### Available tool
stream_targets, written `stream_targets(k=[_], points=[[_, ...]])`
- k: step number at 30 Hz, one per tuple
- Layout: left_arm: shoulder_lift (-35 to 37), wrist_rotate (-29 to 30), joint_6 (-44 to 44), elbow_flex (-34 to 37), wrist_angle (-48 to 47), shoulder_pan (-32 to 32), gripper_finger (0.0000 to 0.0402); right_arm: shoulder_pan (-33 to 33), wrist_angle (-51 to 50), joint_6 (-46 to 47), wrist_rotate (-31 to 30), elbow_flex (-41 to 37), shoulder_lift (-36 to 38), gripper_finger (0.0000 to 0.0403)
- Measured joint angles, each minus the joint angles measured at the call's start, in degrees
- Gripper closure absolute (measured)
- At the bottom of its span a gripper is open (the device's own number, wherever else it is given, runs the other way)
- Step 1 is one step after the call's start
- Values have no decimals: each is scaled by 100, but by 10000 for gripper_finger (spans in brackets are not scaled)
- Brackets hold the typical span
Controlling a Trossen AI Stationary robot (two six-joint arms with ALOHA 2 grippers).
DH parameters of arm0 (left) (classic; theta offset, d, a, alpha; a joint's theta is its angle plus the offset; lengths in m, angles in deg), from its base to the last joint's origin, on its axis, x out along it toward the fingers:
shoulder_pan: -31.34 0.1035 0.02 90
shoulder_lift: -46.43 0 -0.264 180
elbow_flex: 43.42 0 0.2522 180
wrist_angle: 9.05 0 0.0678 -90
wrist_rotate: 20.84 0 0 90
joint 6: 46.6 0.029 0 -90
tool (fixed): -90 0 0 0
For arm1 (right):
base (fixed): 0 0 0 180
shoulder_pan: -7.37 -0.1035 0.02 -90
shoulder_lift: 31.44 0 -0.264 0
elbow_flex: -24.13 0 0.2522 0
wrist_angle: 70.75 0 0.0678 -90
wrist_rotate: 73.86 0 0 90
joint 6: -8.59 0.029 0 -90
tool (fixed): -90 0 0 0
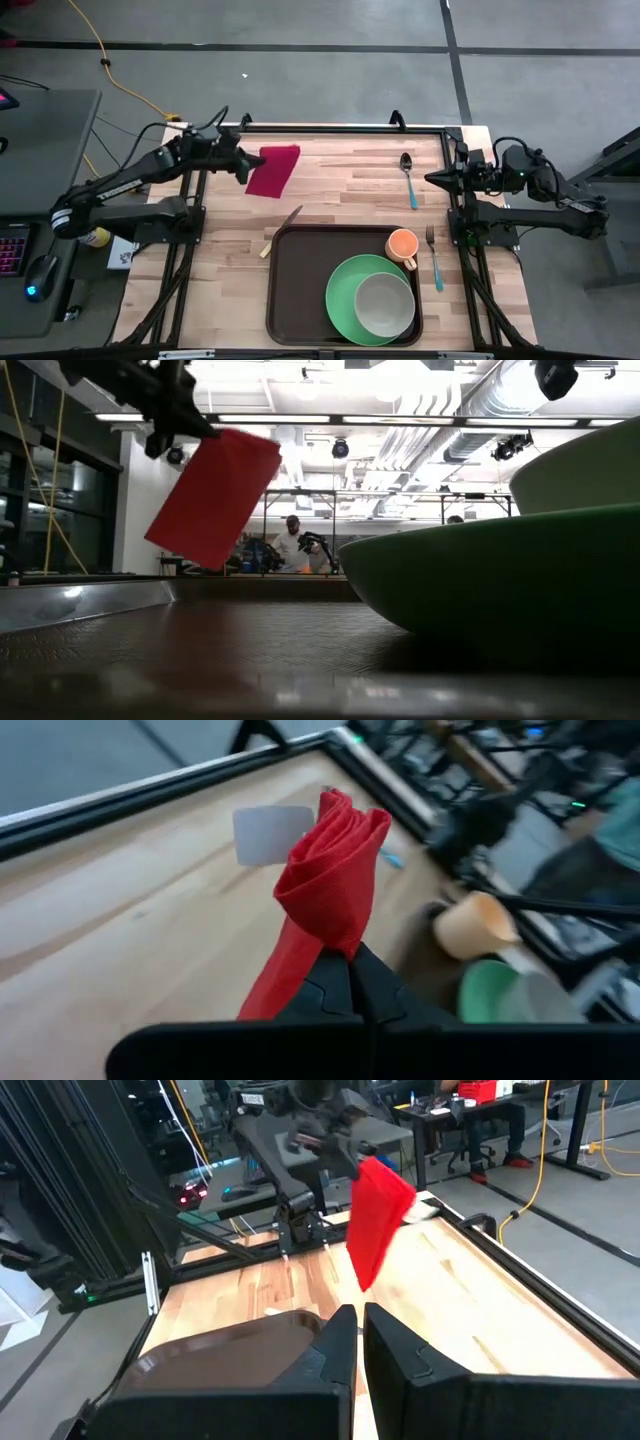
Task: Set up tray
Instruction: Put the red napkin on the black serving tray to the left side of the green plate
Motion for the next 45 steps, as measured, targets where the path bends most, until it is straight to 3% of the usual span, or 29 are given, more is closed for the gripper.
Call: stream_targets(k=[12, 23, 28, 34, 45], points=[[106, 239, -549, -7, 907, -1852, 390, 1, 1, 5, -1, 0, 0, 402], [51, 883, -1199, -7, 1283, -3810, 390, -1, 1, 87, -2, 0, -1, 402], [-139, 1648, -1530, -11, 1296, -4835, 390, 0, 3, 80, -2, 0, 0, 402], [-639, 3030, -2158, -11, 1283, -5959, 390, 0, 4, 70, -2, 0, 0, 402], [-1817, 5437, -4156, -11, 1525, -7052, 390, -1, 4, 68, -2, 0, 0, 402]])
